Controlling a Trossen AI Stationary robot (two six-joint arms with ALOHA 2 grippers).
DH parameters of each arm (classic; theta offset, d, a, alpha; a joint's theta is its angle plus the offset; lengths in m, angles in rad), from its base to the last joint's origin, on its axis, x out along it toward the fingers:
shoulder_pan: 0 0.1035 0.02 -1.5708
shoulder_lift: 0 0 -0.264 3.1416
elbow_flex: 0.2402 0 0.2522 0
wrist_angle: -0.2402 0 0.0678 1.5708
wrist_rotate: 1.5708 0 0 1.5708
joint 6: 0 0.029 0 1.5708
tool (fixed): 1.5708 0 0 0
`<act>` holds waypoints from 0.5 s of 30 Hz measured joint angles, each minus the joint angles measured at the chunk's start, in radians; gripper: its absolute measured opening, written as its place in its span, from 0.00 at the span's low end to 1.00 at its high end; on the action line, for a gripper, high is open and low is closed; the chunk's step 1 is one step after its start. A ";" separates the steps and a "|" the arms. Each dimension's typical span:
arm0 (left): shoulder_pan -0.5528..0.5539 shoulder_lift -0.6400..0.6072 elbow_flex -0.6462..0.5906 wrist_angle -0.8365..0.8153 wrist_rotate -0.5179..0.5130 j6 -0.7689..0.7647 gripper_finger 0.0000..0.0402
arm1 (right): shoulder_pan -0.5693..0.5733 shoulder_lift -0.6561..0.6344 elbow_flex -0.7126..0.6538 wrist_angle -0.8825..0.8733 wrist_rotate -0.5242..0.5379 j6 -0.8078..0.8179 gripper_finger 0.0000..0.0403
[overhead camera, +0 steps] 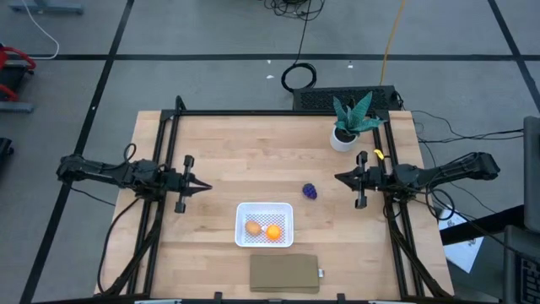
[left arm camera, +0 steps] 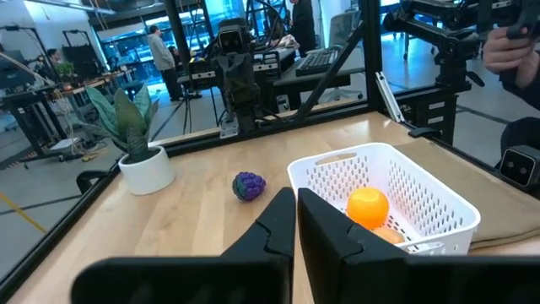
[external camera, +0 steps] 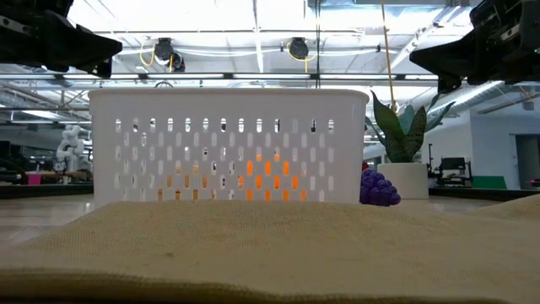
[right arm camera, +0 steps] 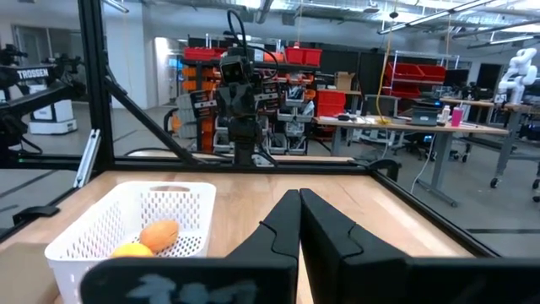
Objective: Pick and placing Produce into tupperware
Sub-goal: Put the blackberry into the basket
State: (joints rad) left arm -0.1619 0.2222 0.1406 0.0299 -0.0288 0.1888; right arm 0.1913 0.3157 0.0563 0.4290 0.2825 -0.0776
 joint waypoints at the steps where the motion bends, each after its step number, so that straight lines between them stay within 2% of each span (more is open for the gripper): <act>1: 0.000 0.000 0.000 0.000 0.000 0.003 0.03 | 0.000 0.000 0.000 0.000 0.000 -0.004 0.00; 7: 0.000 0.000 0.000 0.000 0.000 0.018 0.01 | 0.000 0.000 0.000 0.000 0.000 -0.014 0.00; 15: 0.000 0.000 0.000 0.001 0.000 0.017 0.06 | 0.000 0.021 0.000 -0.008 0.000 -0.013 0.00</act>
State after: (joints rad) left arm -0.1619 0.2222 0.1406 0.0307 -0.0288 0.2058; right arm 0.1917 0.3365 0.0559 0.4213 0.2825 -0.0910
